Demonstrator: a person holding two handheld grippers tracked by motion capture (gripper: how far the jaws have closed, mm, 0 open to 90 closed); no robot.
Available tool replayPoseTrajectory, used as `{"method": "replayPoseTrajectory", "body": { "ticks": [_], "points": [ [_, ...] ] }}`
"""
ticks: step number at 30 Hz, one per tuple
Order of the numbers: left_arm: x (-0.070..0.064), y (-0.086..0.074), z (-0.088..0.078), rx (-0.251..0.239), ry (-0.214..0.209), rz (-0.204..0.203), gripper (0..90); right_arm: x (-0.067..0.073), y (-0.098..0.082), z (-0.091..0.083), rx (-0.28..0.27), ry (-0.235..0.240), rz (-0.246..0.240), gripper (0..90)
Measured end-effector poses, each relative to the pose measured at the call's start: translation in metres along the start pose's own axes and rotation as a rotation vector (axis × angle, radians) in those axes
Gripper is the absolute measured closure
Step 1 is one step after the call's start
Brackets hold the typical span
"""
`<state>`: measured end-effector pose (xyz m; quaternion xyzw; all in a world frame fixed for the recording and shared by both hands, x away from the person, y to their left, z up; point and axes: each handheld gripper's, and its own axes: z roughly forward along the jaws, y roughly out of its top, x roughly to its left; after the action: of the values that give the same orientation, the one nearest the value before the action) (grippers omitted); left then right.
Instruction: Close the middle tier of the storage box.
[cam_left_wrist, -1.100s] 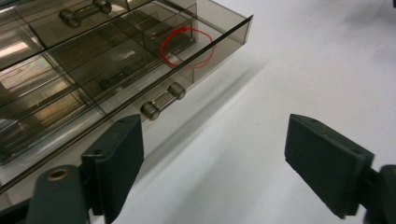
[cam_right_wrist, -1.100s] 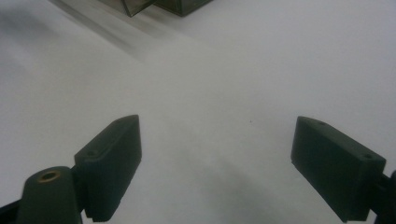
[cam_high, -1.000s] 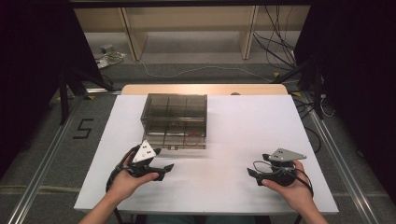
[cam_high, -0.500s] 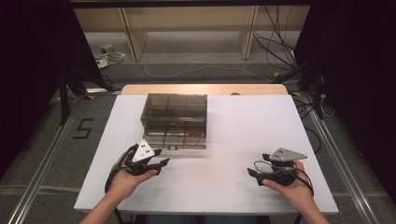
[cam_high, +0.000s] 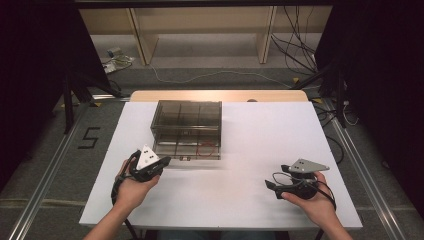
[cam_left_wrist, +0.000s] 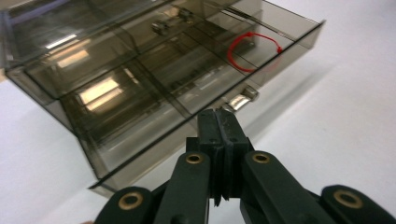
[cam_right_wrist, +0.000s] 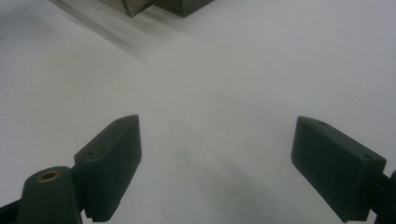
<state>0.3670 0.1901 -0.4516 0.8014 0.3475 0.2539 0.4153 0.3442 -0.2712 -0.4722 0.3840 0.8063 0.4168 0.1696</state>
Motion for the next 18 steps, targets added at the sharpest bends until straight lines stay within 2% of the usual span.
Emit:
{"method": "replayPoseTrajectory", "body": {
  "ticks": [5,11,15,18],
  "points": [
    [0.000,-0.007,0.005,0.040,-0.034,0.004,89.6,0.001,0.000,0.000,0.001,-0.009,0.000,16.8],
    [-0.001,-0.008,0.013,0.057,-0.027,0.024,89.7,0.005,0.002,0.001,0.007,-0.008,-0.017,16.8],
    [-0.002,-0.008,0.021,0.071,-0.028,0.016,89.7,0.005,0.002,0.000,0.005,-0.012,-0.015,16.8],
    [-0.003,-0.010,0.022,0.086,-0.029,0.029,89.6,0.004,0.001,-0.002,0.003,-0.011,-0.014,16.8]
  ]
}}
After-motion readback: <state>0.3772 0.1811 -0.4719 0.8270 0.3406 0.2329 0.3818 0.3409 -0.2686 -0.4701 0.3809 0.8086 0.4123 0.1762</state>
